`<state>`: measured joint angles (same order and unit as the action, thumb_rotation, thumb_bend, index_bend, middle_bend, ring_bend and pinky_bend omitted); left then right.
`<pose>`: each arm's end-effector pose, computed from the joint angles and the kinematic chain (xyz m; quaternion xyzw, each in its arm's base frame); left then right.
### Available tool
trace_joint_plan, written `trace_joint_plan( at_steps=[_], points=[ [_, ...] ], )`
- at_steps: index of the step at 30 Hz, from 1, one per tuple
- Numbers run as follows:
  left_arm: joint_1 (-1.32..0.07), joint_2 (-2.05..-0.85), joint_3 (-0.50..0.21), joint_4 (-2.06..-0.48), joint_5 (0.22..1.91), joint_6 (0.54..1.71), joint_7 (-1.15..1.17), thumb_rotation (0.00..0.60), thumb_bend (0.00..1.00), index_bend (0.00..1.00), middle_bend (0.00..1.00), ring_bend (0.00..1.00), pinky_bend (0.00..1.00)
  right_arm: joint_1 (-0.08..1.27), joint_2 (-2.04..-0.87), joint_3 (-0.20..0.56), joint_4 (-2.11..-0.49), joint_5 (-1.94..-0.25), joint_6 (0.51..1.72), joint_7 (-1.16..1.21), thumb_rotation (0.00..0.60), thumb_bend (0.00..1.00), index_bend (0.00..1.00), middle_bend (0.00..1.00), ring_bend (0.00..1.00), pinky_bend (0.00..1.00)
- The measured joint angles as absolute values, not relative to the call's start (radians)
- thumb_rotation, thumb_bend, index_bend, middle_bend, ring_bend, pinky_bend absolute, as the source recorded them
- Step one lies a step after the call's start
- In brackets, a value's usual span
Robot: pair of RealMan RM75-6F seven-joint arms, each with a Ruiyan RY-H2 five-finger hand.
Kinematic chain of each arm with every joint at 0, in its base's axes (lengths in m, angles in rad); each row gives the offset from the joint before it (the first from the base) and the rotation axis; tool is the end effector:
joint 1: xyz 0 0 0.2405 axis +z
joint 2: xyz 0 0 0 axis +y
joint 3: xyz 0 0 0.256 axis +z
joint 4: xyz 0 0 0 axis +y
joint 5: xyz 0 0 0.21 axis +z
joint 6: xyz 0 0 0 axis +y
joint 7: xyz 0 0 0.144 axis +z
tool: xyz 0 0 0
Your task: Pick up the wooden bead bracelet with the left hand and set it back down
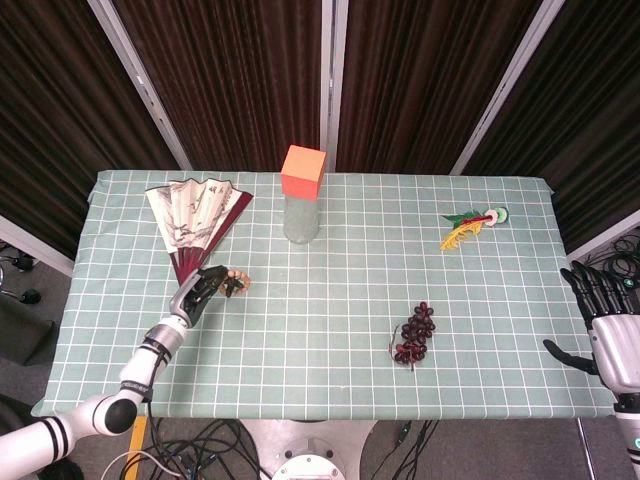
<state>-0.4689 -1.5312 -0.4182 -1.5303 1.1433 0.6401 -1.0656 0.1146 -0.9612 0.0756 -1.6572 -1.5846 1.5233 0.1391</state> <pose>-0.1893 0.3235 -0.0113 -0.2176 -0.8355 -0.4998 0.0689 -0.2896 -0.1941 0.2077 0.6095 -0.3487 0.4398 0.5600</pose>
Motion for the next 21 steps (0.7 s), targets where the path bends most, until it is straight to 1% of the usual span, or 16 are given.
trace_joint_plan(
  at_steps=[6, 13, 14, 15, 17, 18, 21],
  points=[
    [-0.47, -1.531, -0.411, -1.53, 1.166, 0.647, -1.084, 0.422, 0.86, 0.61, 0.7, 0.42, 0.11, 0.116, -0.961, 0.076, -1.657, -1.583, 1.52, 0.14, 0.6, 0.05, 0.0, 0.02, 0.0, 0.0],
    [-0.475, -1.533, -0.402, -1.526, 1.183, 0.655, -1.102, 0.43, 0.92, 0.6, 0.69, 0.42, 0.11, 0.115, -0.961, 0.076, -1.657, -1.58, 1.518, 0.143, 0.6, 0.05, 0.0, 0.02, 0.0, 0.0],
    [-0.475, -1.534, -0.401, -1.525, 1.186, 0.658, -1.104, 0.418, 0.92, 0.6, 0.69, 0.42, 0.11, 0.115, -0.961, 0.075, -1.657, -1.58, 1.518, 0.143, 0.6, 0.05, 0.0, 0.02, 0.0, 0.0],
    [-0.476, -1.534, -0.4, -1.525, 1.188, 0.66, -1.105, 0.393, 0.92, 0.6, 0.69, 0.42, 0.11, 0.115, -0.961, 0.075, -1.658, -1.58, 1.517, 0.143, 0.6, 0.05, 0.0, 0.02, 0.0, 0.0],
    [-0.476, -1.535, -0.398, -1.524, 1.194, 0.669, -1.108, 0.32, 0.92, 0.6, 0.69, 0.42, 0.11, 0.115, -0.961, 0.075, -1.658, -1.58, 1.515, 0.143, 0.6, 0.05, 0.0, 0.02, 0.0, 0.0],
    [-0.476, -1.535, -0.397, -1.524, 1.198, 0.674, -1.11, 0.304, 0.92, 0.6, 0.69, 0.42, 0.11, 0.115, -0.961, 0.075, -1.658, -1.579, 1.515, 0.144, 0.6, 0.05, 0.0, 0.02, 0.0, 0.0],
    [-0.474, -1.536, -0.393, -1.527, 1.215, 0.691, -1.122, 0.23, 0.91, 0.6, 0.69, 0.42, 0.11, 0.115, -0.96, 0.074, -1.659, -1.579, 1.513, 0.144, 0.6, 0.05, 0.0, 0.02, 0.0, 0.0]
  ],
)
